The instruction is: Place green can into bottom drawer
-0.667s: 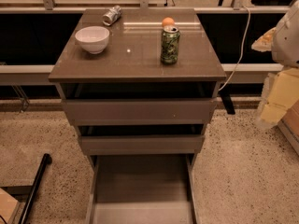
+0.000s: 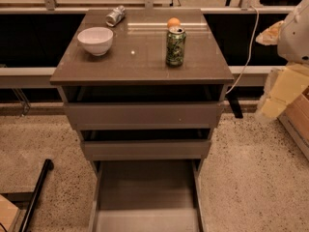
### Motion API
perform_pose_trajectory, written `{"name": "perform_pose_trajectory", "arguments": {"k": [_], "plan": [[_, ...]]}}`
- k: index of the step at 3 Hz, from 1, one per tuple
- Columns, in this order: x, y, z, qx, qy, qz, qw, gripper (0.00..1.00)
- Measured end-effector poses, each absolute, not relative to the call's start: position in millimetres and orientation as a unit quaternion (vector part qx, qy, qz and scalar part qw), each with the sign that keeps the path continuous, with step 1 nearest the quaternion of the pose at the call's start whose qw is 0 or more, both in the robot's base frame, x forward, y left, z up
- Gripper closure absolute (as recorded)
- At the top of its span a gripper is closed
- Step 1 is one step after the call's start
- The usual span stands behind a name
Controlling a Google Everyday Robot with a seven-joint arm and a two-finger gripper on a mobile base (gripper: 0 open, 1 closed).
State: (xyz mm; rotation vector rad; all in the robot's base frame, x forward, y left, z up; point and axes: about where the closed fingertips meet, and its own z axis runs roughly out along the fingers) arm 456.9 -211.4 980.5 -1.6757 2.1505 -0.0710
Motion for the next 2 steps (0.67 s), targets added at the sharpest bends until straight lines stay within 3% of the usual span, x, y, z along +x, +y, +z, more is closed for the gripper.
{"name": "perform_pose_trajectory", "arguments": {"k": [1, 2], "plan": [[499.0, -197.2, 987.6, -0.597, 0.748, 0.013, 0.289, 0.00], [499.1, -197.1, 987.6, -0.597, 0.748, 0.013, 0.289, 0.00]]}}
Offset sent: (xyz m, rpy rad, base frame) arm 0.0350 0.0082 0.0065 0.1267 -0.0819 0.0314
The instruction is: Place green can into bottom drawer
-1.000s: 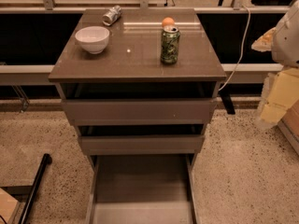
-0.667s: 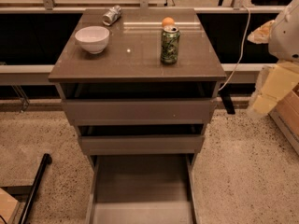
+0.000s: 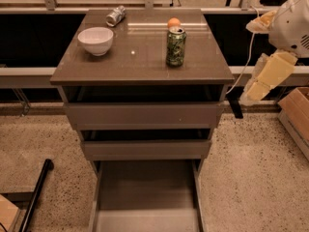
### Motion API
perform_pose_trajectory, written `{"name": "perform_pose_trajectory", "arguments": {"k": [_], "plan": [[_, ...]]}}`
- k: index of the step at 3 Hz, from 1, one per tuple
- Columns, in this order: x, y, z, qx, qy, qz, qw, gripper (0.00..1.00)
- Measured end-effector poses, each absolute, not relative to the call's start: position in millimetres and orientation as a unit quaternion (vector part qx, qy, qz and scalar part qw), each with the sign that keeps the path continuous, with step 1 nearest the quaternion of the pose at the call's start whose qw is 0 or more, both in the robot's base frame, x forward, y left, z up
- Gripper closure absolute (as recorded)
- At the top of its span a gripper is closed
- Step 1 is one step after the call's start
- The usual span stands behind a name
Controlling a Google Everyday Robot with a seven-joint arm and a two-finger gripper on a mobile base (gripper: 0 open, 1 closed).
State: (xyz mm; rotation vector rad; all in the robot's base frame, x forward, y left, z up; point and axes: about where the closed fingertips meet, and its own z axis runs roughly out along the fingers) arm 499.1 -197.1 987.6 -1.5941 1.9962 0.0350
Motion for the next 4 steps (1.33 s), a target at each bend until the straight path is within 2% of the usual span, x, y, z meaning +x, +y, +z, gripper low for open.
{"name": "perform_pose_trajectory", "arguments": {"k": [1, 3, 4], "plan": [[515, -184, 978, -0.571, 0.756, 0.029, 0.318, 0.00], [618, -143, 939, -0.489, 0.753, 0.123, 0.423, 0.00], [654, -136, 927, -0.464, 0.749, 0.148, 0.449, 0.00]]}}
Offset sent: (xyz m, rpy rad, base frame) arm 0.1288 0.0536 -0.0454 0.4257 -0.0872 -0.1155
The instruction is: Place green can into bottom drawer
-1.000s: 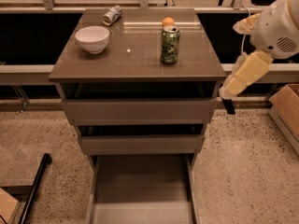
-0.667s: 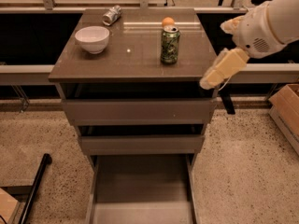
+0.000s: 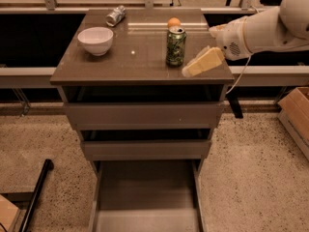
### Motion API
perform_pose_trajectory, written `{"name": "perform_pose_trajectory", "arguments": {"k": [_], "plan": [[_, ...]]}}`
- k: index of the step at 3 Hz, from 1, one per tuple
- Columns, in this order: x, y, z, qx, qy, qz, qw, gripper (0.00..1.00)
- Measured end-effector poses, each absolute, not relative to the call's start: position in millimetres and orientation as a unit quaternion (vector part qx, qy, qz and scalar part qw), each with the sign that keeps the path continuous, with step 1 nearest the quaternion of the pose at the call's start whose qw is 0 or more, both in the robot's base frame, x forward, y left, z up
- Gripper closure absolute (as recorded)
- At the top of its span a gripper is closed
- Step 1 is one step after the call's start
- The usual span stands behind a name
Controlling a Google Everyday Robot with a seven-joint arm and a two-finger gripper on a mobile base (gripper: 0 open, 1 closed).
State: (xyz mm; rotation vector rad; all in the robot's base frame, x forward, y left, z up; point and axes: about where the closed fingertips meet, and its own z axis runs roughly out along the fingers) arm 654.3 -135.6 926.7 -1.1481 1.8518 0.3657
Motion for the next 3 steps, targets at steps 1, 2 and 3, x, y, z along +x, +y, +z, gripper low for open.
{"name": "perform_pose_trajectory", "arguments": {"k": [1, 2, 3], "plan": [[695, -132, 915, -0.443, 0.746, 0.159, 0.471, 0.00], [720, -130, 907, -0.427, 0.745, 0.165, 0.486, 0.00], [752, -121, 894, -0.417, 0.737, 0.183, 0.500, 0.00]]}}
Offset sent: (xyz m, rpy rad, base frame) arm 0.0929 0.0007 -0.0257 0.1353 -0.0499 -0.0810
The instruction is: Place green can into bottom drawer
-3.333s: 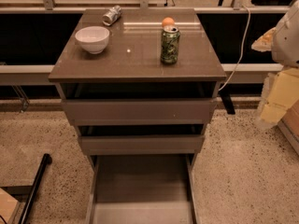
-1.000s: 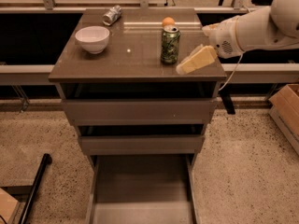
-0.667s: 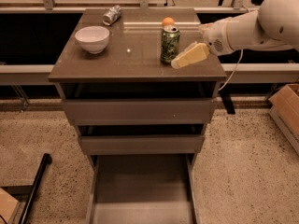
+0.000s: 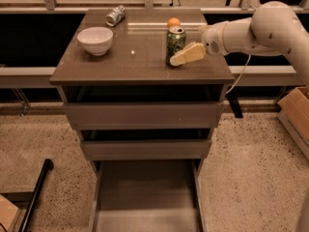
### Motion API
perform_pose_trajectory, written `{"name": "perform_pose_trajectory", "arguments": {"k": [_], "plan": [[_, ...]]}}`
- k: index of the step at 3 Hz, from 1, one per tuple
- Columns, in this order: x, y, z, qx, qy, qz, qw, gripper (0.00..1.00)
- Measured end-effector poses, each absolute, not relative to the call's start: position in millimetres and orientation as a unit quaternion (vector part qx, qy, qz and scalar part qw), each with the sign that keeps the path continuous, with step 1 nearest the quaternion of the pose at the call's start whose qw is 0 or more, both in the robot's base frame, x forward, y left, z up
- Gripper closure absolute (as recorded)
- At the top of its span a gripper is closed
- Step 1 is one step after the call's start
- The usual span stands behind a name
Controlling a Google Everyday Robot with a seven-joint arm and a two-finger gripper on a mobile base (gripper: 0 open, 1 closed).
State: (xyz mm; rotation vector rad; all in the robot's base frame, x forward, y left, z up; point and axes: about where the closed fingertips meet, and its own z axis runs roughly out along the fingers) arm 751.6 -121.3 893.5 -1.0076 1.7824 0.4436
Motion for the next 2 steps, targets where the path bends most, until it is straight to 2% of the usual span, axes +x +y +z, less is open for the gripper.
{"name": "perform_pose_trajectory", "arguments": {"k": [1, 2], "plan": [[782, -109, 886, -0.414, 0.727, 0.198, 0.511, 0.00], [800, -100, 881, -0.411, 0.720, 0.213, 0.518, 0.14]]}}
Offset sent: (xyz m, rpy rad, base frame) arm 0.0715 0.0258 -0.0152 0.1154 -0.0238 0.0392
